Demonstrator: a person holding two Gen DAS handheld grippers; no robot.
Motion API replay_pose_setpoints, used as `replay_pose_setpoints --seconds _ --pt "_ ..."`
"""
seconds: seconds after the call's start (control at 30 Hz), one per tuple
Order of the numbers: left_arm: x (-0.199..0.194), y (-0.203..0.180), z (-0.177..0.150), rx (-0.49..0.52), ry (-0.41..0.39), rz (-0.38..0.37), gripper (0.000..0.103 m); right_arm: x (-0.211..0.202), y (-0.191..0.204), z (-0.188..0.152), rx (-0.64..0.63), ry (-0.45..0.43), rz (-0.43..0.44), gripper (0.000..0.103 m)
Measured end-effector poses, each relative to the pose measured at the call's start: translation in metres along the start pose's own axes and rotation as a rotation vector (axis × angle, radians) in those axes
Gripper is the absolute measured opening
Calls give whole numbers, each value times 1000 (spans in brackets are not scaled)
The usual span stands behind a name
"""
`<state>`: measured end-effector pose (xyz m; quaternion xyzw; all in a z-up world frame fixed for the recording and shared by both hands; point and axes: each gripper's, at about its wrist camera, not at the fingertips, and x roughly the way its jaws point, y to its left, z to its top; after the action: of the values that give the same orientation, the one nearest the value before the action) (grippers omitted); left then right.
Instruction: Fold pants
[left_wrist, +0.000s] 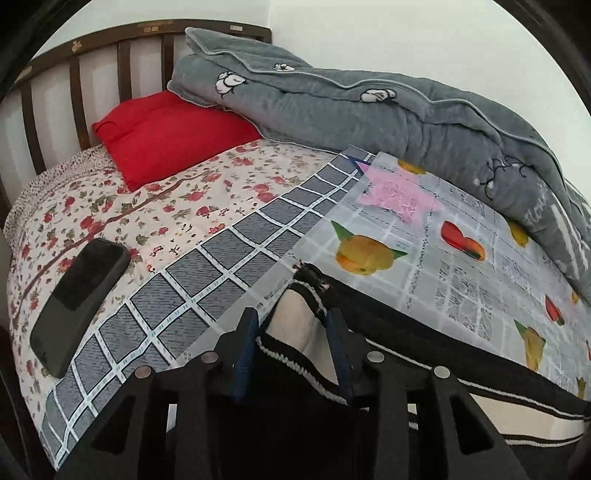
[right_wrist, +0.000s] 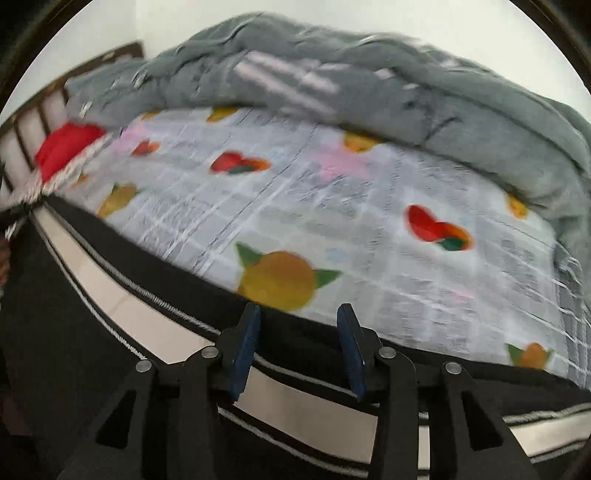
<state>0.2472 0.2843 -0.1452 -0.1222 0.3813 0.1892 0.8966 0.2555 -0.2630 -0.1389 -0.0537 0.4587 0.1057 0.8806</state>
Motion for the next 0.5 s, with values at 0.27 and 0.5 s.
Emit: replay_pose_setpoints --seconds 0.27,0.5 --pt "-29 -12 -5 12 -9 -62 56 -57 -77 -33 128 -66 -158 58" --pt "-46 -38 -10 29 -14 -93 58 -62 -109 -54 42 -20 -176 66"
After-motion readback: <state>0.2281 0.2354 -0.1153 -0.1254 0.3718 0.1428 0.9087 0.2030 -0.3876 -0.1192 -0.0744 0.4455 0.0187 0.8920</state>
